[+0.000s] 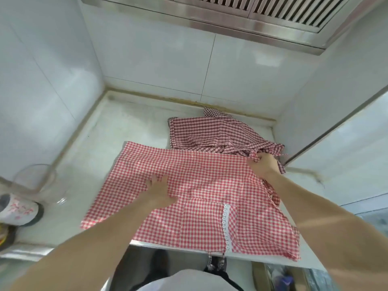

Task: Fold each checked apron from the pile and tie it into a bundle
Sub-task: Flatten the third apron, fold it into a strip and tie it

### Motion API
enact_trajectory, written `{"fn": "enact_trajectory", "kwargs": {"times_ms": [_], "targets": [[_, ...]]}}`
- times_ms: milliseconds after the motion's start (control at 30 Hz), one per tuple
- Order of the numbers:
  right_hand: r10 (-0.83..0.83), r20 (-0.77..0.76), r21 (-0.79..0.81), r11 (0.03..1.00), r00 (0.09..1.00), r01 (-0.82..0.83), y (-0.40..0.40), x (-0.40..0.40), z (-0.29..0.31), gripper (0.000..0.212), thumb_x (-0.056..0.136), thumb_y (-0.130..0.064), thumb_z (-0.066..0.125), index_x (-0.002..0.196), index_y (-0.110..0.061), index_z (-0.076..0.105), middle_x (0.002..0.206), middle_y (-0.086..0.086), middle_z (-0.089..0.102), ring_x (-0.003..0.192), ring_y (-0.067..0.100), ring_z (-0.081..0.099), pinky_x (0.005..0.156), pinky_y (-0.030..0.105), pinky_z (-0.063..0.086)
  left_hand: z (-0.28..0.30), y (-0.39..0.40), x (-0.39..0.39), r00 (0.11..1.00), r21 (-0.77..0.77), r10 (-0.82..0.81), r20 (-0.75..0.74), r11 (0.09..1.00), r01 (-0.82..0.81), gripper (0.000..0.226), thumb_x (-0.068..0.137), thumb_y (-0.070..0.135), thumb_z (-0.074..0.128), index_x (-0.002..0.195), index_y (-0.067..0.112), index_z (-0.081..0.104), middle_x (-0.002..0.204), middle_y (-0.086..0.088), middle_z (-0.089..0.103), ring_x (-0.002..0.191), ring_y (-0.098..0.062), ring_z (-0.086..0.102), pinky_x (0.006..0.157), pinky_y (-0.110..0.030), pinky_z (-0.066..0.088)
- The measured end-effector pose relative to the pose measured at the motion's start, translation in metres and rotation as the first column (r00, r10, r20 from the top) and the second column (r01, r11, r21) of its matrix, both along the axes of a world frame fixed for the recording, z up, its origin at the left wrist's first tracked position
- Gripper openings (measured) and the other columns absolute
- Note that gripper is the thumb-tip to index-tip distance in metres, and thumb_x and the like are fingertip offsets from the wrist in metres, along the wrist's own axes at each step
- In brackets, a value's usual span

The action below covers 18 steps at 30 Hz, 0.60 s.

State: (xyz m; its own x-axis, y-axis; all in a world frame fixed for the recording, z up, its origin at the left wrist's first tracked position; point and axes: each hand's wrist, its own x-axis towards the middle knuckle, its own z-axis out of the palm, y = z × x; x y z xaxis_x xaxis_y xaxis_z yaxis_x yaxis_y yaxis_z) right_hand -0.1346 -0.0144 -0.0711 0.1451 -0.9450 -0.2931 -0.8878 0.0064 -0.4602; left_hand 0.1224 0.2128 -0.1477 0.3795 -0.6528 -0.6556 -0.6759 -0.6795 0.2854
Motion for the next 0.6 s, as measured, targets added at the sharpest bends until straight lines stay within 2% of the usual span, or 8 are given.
{"fn": "enact_trajectory", "kwargs": {"times_ms": [133, 200, 267, 333, 400, 467, 533, 600], "targets": [[0.109, 0.064, 0.207, 0.971, 0.992, -0.12, -0.012, -0.012, -0.003, 0.027, 0.092, -0.034, 0.064, 0.093, -0.007, 0.062, 0.087, 0.005, 0.068, 0.074, 0.021, 0.066, 0.068, 0.03, 0.052, -0.026, -0.001, -0.026, 0.99, 0.102, -0.038, 0.133, 0.994, 0.025, 0.117, 0.079, 0.081, 0.052, 0.152, 0.031, -0.025, 0.157, -0.02, -0.035, 0.145, -0.046, -0.026, 0.112, -0.071, -0.002], [0.154, 0.085, 0.269, 0.948, 0.984, -0.172, -0.014, -0.016, -0.004, 0.034, 0.091, -0.04, 0.065, 0.1, -0.009, 0.054, 0.092, 0.004, 0.067, 0.075, 0.019, 0.064, 0.067, 0.03, 0.052, -0.028, 0.0, -0.029, 0.983, 0.118, -0.033, 0.182, 0.993, 0.012, 0.119, 0.077, 0.083, 0.05, 0.152, 0.031, -0.027, 0.156, -0.021, -0.035, 0.144, -0.047, -0.026, 0.112, -0.072, -0.001], [0.198, 0.096, 0.273, 0.937, 0.976, -0.217, -0.019, -0.025, -0.002, 0.042, 0.09, -0.044, 0.067, 0.108, -0.008, 0.057, 0.099, 0.006, 0.069, 0.082, 0.02, 0.068, 0.075, 0.034, 0.055, -0.025, -0.008, -0.035, 0.981, 0.174, -0.007, 0.196, 0.984, -0.028, 0.12, 0.079, 0.078, 0.056, 0.153, 0.028, -0.025, 0.156, -0.023, -0.034, 0.144, -0.049, -0.024, 0.113, -0.072, 0.001], [0.222, 0.135, 0.252, 0.935, 0.966, -0.25, -0.02, -0.027, -0.003, 0.041, 0.09, -0.043, 0.068, 0.11, -0.008, 0.063, 0.101, 0.005, 0.071, 0.089, 0.02, 0.069, 0.087, 0.037, 0.055, -0.011, -0.025, -0.05, 0.976, 0.169, 0.089, 0.197, 0.978, -0.123, 0.115, 0.084, 0.057, 0.067, 0.156, 0.021, -0.014, 0.158, -0.027, -0.025, 0.146, -0.05, -0.019, 0.115, -0.071, 0.002], [0.242, 0.178, 0.25, 0.926, 0.954, -0.282, -0.018, -0.025, -0.001, 0.032, 0.093, -0.039, 0.066, 0.105, -0.01, 0.065, 0.1, 0.004, 0.071, 0.089, 0.019, 0.068, 0.087, 0.034, 0.053, 0.008, -0.054, -0.079, 0.983, -0.017, 0.082, 0.164, 0.997, -0.08, 0.1, 0.087, 0.037, 0.071, 0.157, 0.016, 0.002, 0.162, -0.024, -0.012, 0.149, -0.045, -0.011, 0.119, -0.065, 0.003], [0.269, 0.194, 0.239, 0.92, 0.943, -0.312, -0.02, -0.024, -0.002, 0.028, 0.094, -0.038, 0.066, 0.103, -0.011, 0.066, 0.099, 0.004, 0.072, 0.09, 0.021, 0.069, 0.086, 0.036, 0.054, 0.024, -0.083, -0.118, 0.995, -0.265, -0.005, 0.096, 0.964, 0.03, 0.096, 0.086, 0.038, 0.072, 0.156, 0.021, 0.008, 0.163, -0.017, -0.004, 0.151, -0.037, -0.007, 0.121, -0.061, 0.007], [0.301, 0.179, 0.239, 0.91, 0.937, -0.338, -0.022, -0.024, -0.003, 0.028, 0.093, -0.039, 0.066, 0.098, -0.012, 0.066, 0.093, 0.003, 0.071, 0.086, 0.019, 0.069, 0.08, 0.034, 0.055, 0.028, -0.096, -0.145, 0.999, -0.251, -0.04, -0.027, 0.967, 0.032, 0.11, 0.082, 0.049, 0.074, 0.156, 0.03, -0.005, 0.163, -0.016, -0.013, 0.151, -0.037, -0.011, 0.119, -0.065, 0.009], [0.374, 0.122, 0.252, 0.884, 0.92, -0.393, -0.03, -0.034, 0.001, 0.036, 0.09, -0.043, 0.069, 0.087, -0.009, 0.059, 0.08, -0.001, 0.064, 0.072, 0.016, 0.062, 0.068, 0.03, 0.048, 0.013, -0.099, -0.161, 0.996, -0.089, -0.034, -0.082, 0.996, 0.027, 0.127, 0.078, 0.053, 0.077, 0.151, 0.038, -0.025, 0.16, -0.016, -0.027, 0.149, -0.038, -0.02, 0.114, -0.071, 0.009]]}}
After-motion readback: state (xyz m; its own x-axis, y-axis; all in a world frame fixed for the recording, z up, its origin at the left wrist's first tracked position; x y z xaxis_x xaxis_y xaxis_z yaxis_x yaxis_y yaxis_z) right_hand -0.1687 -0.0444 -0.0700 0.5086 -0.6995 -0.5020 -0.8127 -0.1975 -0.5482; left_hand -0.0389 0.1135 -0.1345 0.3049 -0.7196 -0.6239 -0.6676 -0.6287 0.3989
